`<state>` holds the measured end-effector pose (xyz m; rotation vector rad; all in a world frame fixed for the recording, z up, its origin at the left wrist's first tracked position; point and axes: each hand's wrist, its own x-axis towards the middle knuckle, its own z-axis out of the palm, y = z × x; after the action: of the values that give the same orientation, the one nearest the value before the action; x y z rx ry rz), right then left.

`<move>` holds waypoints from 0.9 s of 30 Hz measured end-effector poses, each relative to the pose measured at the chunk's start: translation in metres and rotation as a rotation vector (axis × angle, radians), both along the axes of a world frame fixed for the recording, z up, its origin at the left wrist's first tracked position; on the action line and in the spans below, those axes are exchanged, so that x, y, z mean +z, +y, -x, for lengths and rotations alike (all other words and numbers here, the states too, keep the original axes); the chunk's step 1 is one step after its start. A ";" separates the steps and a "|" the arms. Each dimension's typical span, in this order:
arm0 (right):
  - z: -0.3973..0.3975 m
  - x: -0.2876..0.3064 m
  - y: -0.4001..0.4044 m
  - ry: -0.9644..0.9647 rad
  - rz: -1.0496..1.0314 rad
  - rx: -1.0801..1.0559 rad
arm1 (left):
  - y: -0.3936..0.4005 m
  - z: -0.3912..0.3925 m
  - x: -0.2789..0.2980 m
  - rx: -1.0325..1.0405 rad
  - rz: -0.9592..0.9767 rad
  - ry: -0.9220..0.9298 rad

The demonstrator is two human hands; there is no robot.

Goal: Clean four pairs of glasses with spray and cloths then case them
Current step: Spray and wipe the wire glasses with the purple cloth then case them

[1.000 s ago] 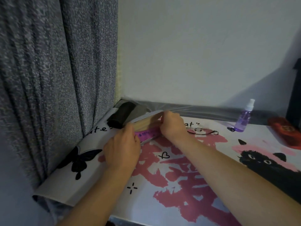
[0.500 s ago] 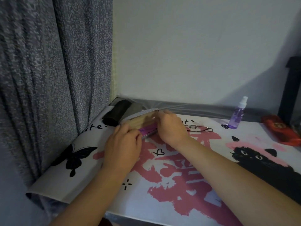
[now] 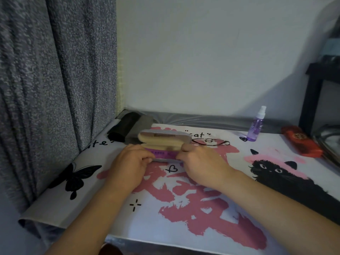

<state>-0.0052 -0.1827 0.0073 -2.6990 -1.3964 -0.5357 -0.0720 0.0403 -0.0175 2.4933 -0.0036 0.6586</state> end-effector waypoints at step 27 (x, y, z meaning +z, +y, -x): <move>-0.056 0.004 -0.074 0.575 -0.581 -0.792 | -0.012 0.007 -0.001 0.053 -0.265 -0.071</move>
<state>0.0506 -0.2562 0.0108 -2.4827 0.0058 -0.1134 -0.0790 0.0285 -0.0188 2.7298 -0.0548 0.8149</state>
